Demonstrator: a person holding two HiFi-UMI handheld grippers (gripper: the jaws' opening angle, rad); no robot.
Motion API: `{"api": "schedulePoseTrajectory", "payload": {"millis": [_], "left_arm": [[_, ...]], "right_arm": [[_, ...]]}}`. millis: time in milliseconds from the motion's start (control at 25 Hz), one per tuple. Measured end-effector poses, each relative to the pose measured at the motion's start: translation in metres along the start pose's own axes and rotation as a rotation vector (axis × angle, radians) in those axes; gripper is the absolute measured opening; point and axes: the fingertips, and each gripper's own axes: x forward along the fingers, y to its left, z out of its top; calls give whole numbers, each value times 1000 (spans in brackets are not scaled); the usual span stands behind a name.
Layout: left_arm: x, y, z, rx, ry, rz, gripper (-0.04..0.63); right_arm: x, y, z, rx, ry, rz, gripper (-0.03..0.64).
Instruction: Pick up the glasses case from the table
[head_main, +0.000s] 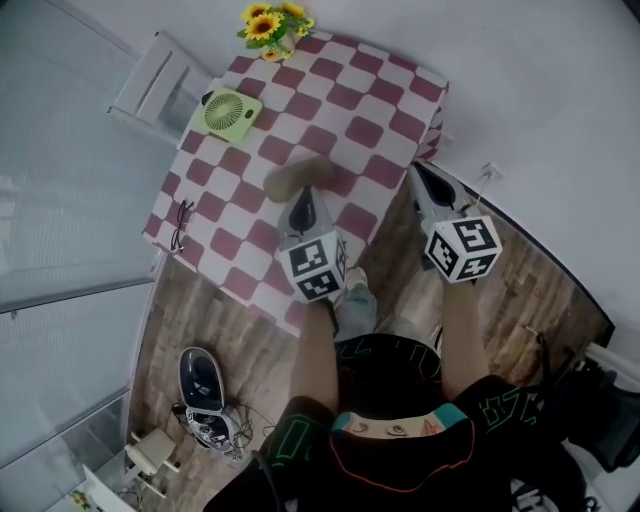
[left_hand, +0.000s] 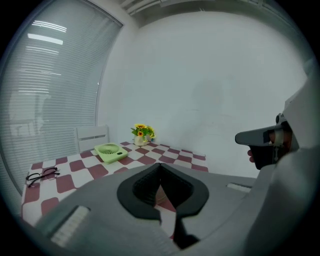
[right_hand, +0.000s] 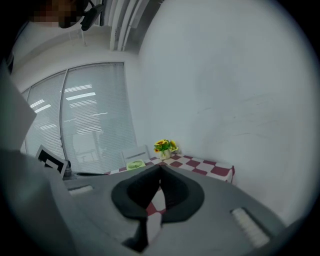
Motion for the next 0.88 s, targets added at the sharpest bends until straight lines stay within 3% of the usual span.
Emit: {"api": "schedulePoseTrajectory", "payload": {"millis": [320, 520, 800, 880], "left_arm": [[22, 30, 7, -62, -2, 116, 8], [33, 44, -4, -1, 54, 194, 8], [52, 45, 15, -110, 44, 317, 8], [57, 46, 15, -85, 55, 358, 8]], "right_arm": [[49, -3, 17, -41, 38, 93, 5], [88, -3, 6, -15, 58, 177, 5], [127, -34, 22, -28, 73, 256, 5], [136, -39, 22, -31, 82, 286, 5]]}}
